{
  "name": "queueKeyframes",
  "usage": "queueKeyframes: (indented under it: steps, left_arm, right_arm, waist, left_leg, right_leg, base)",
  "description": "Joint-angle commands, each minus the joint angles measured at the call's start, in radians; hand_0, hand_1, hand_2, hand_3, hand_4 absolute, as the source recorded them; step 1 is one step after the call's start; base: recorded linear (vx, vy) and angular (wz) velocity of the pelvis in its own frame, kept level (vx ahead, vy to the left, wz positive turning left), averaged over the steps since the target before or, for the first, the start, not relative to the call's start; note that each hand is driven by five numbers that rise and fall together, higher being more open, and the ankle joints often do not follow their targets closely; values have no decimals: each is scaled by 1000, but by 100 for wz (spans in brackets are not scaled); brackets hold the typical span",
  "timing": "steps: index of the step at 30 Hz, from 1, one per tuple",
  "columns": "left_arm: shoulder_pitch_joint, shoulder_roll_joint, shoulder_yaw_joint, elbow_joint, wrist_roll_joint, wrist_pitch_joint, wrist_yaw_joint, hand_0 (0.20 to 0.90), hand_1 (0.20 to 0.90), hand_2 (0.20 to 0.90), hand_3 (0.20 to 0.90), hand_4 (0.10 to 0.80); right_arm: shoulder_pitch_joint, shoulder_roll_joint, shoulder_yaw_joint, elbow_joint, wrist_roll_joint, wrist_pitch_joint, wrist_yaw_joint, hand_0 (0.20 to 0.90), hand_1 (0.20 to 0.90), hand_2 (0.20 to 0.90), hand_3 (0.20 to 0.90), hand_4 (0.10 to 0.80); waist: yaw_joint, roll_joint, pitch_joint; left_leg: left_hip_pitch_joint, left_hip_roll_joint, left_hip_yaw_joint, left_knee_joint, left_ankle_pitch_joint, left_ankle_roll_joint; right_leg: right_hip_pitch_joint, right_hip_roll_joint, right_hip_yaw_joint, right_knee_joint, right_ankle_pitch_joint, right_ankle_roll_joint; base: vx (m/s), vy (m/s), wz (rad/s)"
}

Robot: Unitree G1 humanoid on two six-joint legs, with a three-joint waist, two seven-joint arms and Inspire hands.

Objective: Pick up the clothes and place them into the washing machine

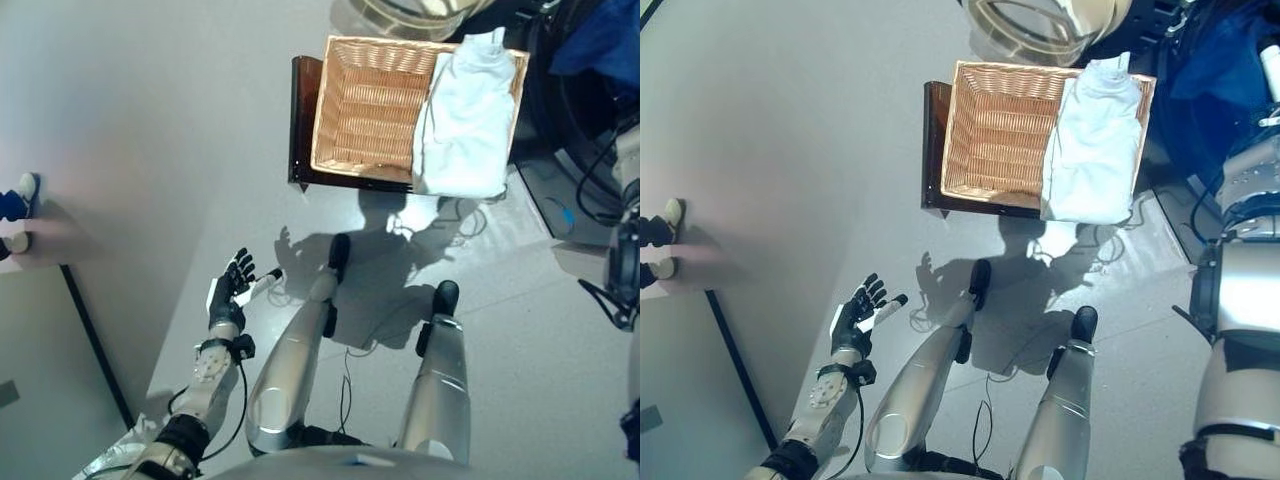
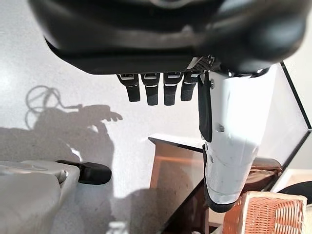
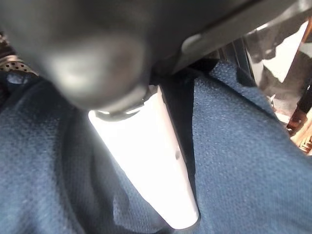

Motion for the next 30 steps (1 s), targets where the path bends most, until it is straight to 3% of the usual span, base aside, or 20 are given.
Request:
queueKeyframes:
  steps: [1,20,30]
  left_arm:
    - [-3,55,-12,-83,-16,-75,22,900,900,900,900,800]
    - [25,43,-6,-173,-23,-85,47,900,900,900,900,800]
    - [58,67,3,-266,-30,-97,42,900,900,900,900,800]
  right_arm:
    - [-186,-160,134,-127,19,-102,-5,200,200,200,200,300]
    - [-112,-186,-29,-177,145,-204,-99,200,200,200,200,300]
    - [-144,-235,-2,-187,128,-204,-109,200,200,200,200,300]
  waist:
    - [17,129,6]
    - [-5,205,9]
    - [-13,230,9]
  left_leg:
    - [-50,-5,24,6,9,-89]
    - [-156,-13,68,30,9,-94]
    - [-218,0,94,52,11,-101]
  right_leg:
    - [49,36,-25,0,-34,-98]
    - [-117,52,53,77,-46,-107]
    - [-215,68,86,149,-63,-118]
  base:
    - [11,15,12]
    - [-5,2,-3]
    - [-23,-29,-5]
